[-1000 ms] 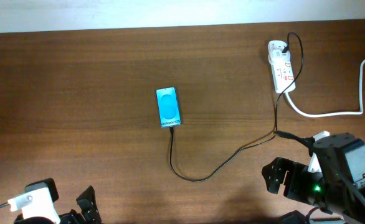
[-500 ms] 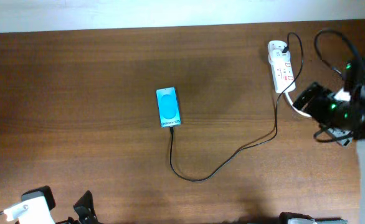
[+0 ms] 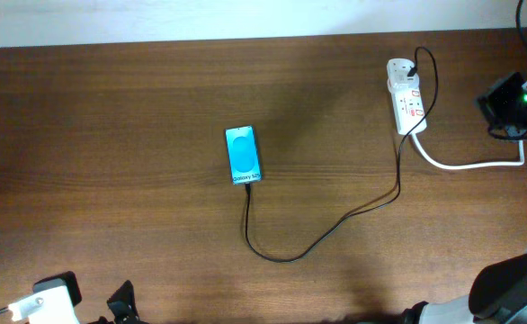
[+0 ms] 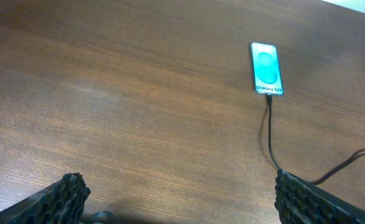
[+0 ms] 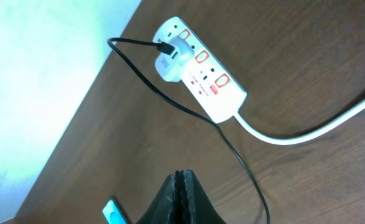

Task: Plug charger to phone and switch on socket
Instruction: 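Move the right gripper to the power strip's orange switch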

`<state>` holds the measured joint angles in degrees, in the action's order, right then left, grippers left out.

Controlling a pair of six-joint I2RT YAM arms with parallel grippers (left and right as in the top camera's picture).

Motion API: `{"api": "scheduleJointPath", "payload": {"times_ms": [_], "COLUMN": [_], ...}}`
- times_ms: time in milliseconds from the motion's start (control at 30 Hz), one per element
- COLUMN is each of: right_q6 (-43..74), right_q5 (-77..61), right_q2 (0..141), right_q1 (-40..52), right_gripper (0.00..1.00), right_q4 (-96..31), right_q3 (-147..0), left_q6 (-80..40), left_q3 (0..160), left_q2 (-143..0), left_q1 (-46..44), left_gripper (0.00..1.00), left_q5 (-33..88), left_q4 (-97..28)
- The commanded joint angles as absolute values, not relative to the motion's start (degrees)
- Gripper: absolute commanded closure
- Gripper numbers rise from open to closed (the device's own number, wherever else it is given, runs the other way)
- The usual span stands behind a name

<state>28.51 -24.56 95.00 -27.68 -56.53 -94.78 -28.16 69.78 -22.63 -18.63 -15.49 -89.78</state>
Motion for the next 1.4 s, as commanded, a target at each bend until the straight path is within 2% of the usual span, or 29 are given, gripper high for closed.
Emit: {"api": "scheduleJointPath", "payload": {"times_ms": [0,200,400,433,500,733,1367], "right_q6": [30.65,35.66,41.52,41.69,41.67,45.36,47.70], "right_q5": [-25.15,-28.84,-24.40,-24.25,-23.73,-24.60,-23.22], "right_q2": [97.08,115.22,125.01,126.58,129.49,132.66,135.50], "right_q1": [-27.77,-27.09,-23.99,-23.44,-22.37,-22.02,-18.02], "right_gripper": [0.96,0.96,0.96,0.92,0.91,0.96,0.96], "right_q4": [-54.54,-53.91,-43.99,-41.98,-38.92,-35.75,-32.91], "right_q3": [-96.79,-108.53,-108.88,-108.88,-108.88,-108.88,-108.86], "left_q6": [-28.69,-28.69,-28.69,-28.69,-28.69,-28.69,-28.69], "left_q3": [69.63,69.63,69.63,69.63,69.63,69.63,69.63], "left_q2": [-22.24,-22.24,-22.24,-22.24,-22.24,-22.24,-22.24], "left_q1": [-18.85,-18.85,-18.85,-18.85,-18.85,-18.85,-18.85], "left_gripper": [0.01,0.01,0.01,0.01,0.01,0.01,0.01], "left_q5": [-16.32,-16.32,-16.32,-16.32,-16.32,-16.32,-16.32], "left_q4": [-89.69,-89.69,-89.69,-89.69,-89.69,-89.69,-89.69]}}
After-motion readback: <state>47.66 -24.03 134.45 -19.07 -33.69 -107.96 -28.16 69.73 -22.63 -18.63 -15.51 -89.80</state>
